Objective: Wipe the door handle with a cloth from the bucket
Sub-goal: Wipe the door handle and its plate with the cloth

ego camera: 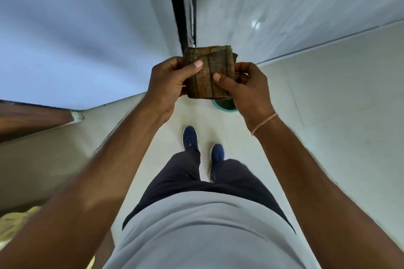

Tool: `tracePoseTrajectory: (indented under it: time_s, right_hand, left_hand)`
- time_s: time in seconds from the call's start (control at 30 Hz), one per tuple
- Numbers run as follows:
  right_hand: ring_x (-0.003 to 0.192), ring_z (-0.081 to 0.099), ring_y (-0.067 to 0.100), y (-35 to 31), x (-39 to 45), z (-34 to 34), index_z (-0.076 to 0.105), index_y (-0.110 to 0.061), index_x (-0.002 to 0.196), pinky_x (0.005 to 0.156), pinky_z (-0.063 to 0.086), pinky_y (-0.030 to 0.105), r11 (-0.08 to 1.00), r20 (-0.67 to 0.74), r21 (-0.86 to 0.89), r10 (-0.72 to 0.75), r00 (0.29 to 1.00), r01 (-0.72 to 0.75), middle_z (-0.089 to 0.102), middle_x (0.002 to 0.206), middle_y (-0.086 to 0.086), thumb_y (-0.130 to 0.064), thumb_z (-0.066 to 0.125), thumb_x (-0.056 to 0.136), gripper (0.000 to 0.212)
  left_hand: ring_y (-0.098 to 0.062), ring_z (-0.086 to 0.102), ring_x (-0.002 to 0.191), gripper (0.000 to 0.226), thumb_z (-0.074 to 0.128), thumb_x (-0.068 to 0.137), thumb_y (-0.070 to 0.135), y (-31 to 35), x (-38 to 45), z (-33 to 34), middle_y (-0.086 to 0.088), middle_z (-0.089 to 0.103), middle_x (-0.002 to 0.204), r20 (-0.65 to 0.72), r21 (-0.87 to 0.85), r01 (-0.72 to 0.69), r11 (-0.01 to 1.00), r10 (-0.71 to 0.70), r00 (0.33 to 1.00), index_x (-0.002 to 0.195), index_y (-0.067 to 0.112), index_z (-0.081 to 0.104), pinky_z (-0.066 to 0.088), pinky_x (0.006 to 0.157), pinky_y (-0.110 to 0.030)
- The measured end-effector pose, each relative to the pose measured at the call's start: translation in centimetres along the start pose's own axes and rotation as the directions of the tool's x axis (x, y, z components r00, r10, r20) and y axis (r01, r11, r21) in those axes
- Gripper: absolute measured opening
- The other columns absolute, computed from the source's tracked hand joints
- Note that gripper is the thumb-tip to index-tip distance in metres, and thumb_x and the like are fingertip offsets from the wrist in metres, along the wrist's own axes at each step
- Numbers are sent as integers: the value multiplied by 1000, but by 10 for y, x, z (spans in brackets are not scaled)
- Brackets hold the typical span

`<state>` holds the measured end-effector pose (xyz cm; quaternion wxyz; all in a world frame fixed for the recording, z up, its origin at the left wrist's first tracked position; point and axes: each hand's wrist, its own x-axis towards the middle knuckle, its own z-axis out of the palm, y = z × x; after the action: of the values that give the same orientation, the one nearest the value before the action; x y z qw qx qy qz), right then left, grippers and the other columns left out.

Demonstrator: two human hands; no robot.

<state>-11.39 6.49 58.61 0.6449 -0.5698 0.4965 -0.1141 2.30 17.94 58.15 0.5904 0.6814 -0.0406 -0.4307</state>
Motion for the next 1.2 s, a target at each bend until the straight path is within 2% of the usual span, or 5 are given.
tracePoseTrajectory:
  time_s: [0.33,0.63,0.77,0.97,1.2]
  right_hand:
    - [101,79,29,-10,-20,55,65,-5,127,94,64,50,997,307,22,-83,948,80,79,111,14,-30,88,76,61]
    - [89,71,20,-29,-74,174,66,-18,111,72,54,12,721,539,-273,-433,722,637,71,108,0,-31,84,87,32]
    - [93,80,28,-34,-111,244,75,-13,103,88,66,50,918,714,-120,-185,675,379,81,99,8,-47,65,100,35]
    - [110,77,31,-38,-160,338,72,-18,128,95,63,48,966,812,-258,234,535,-31,78,121,10,-83,46,92,78]
    - [118,70,35,-11,-198,451,63,-7,142,95,62,50,941,828,-275,336,449,-197,72,129,21,-18,64,99,44]
  left_hand:
    - [-24,79,96,14,82,94,26,13,-70,-46,-2,79,96,-359,3,-165,986,155,920,95,15,74,67,82,-42]
    - [-20,79,98,22,85,91,26,16,-145,-137,-2,80,105,-699,23,-200,979,159,697,107,15,74,66,87,-33]
    - [-22,79,99,15,79,95,20,2,-177,-193,-6,80,107,-758,-4,-203,979,129,640,108,16,73,69,83,-39]
    - [-10,73,98,32,72,98,26,-17,-214,-270,4,80,114,-760,367,-6,930,304,575,130,21,74,62,94,-32]
    - [-6,70,85,21,68,104,25,-39,-252,-387,6,79,98,-712,476,10,879,378,592,118,18,81,46,71,-7]
